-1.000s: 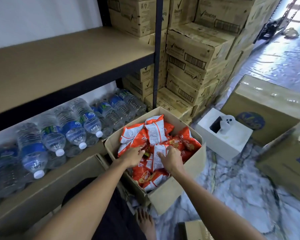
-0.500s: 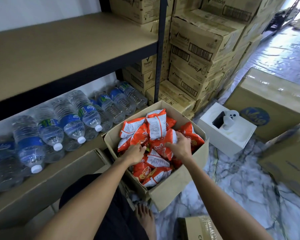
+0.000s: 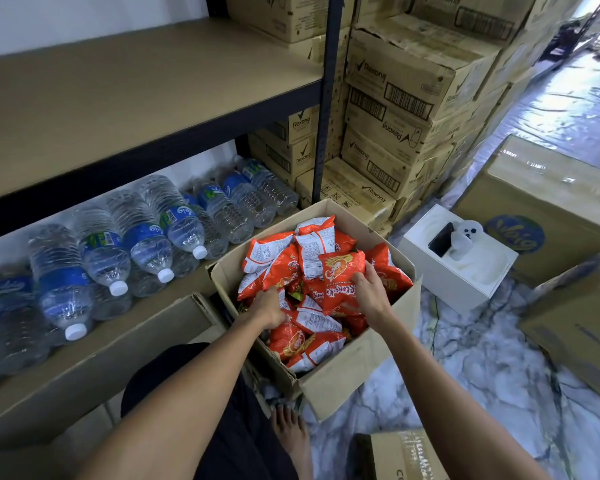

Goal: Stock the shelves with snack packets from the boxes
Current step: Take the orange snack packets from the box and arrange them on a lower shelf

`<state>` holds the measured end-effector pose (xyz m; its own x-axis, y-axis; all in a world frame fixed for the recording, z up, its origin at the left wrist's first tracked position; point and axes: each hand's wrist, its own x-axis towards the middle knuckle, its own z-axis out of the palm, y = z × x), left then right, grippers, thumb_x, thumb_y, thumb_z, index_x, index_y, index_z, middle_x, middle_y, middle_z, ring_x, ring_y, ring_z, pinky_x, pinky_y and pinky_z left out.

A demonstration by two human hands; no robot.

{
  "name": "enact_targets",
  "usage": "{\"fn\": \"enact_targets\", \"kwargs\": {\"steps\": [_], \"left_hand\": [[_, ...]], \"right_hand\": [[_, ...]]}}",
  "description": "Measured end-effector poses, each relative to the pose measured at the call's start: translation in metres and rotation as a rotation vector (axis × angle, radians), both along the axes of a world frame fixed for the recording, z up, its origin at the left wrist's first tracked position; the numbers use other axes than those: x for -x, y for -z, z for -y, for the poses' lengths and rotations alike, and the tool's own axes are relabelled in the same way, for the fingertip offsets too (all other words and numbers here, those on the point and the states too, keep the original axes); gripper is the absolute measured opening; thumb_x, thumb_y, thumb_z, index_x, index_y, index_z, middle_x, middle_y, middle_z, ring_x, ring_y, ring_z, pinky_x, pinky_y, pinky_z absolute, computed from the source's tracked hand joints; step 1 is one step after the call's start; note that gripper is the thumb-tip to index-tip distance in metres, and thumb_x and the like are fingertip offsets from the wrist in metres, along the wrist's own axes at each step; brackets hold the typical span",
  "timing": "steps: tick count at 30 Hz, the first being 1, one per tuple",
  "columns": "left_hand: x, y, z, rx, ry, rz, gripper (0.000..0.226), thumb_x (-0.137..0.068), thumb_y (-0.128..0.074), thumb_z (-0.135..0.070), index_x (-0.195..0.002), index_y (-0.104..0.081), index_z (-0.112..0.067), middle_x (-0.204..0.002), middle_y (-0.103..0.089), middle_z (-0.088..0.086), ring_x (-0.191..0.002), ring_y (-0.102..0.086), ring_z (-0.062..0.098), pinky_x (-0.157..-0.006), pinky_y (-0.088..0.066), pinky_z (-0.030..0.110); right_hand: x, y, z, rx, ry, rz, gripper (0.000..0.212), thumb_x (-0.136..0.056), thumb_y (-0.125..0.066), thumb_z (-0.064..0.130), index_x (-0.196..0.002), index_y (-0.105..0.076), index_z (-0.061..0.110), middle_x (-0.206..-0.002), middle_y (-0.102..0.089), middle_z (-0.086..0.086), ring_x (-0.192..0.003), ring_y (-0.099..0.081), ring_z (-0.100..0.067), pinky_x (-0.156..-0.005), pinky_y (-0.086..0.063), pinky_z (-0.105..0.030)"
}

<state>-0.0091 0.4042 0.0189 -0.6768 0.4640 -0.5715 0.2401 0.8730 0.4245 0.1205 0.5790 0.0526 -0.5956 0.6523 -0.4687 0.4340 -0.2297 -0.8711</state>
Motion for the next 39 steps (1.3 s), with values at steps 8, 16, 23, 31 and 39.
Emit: {"fn": "enact_targets", "kwargs": {"steps": [8,16,23,31,39], "left_hand": [[-0.002,-0.004,0.003,0.065,0.038,-0.026,0.051,-0.075,-0.087,-0.028,-0.113,-0.064,-0.002,-0.122,-0.064,0.012,-0.108,-0.064,0.027,-0.087,-0.053,0.033],[0.010,-0.025,0.008,-0.107,-0.110,0.042,0.033,-0.076,-0.084,-0.012,-0.102,-0.064,-0.011,-0.107,-0.063,0.007,-0.094,-0.059,0.020,-0.075,-0.047,0.027],[0.026,-0.047,0.014,-0.355,-0.382,0.032,0.046,-0.073,-0.086,-0.013,-0.115,-0.065,-0.012,-0.111,-0.068,0.003,-0.101,-0.066,0.021,-0.091,-0.053,0.031],[0.028,-0.080,0.017,-0.518,-0.445,0.092,0.047,-0.086,-0.077,-0.023,-0.129,-0.058,-0.024,-0.120,-0.064,-0.003,-0.105,-0.066,0.019,-0.086,-0.055,0.031],[0.029,-0.102,0.021,-0.615,-0.490,0.099,0.036,-0.091,-0.071,-0.024,-0.120,-0.049,-0.029,-0.120,-0.064,0.002,-0.106,-0.065,0.023,-0.094,-0.055,0.047]], "right_hand": [[0.005,0.010,-0.005,-0.201,-0.284,0.267,0.117,-0.057,-0.088,0.061,-0.151,-0.021,0.043,-0.138,-0.040,-0.003,-0.117,-0.055,-0.028,-0.093,-0.057,-0.046],[0.003,-0.006,-0.009,-0.371,-0.223,0.314,0.065,-0.073,-0.088,0.027,-0.125,-0.050,0.019,-0.114,-0.052,0.001,-0.087,-0.055,-0.012,-0.055,-0.041,-0.019],[0.006,-0.012,-0.003,-0.388,-0.210,0.204,0.079,-0.076,-0.085,0.019,-0.141,-0.042,0.033,-0.124,-0.052,-0.004,-0.104,-0.059,-0.021,-0.077,-0.059,-0.031],[0.008,-0.028,0.003,-0.318,-0.158,0.211,0.042,-0.074,-0.088,0.021,-0.109,-0.064,0.018,-0.104,-0.071,0.001,-0.085,-0.069,-0.011,-0.065,-0.056,-0.024],[0.008,-0.058,0.009,-0.278,-0.149,0.002,0.034,-0.084,-0.080,0.031,-0.109,-0.058,0.033,-0.104,-0.071,0.004,-0.084,-0.070,-0.009,-0.077,-0.062,-0.037]]}}
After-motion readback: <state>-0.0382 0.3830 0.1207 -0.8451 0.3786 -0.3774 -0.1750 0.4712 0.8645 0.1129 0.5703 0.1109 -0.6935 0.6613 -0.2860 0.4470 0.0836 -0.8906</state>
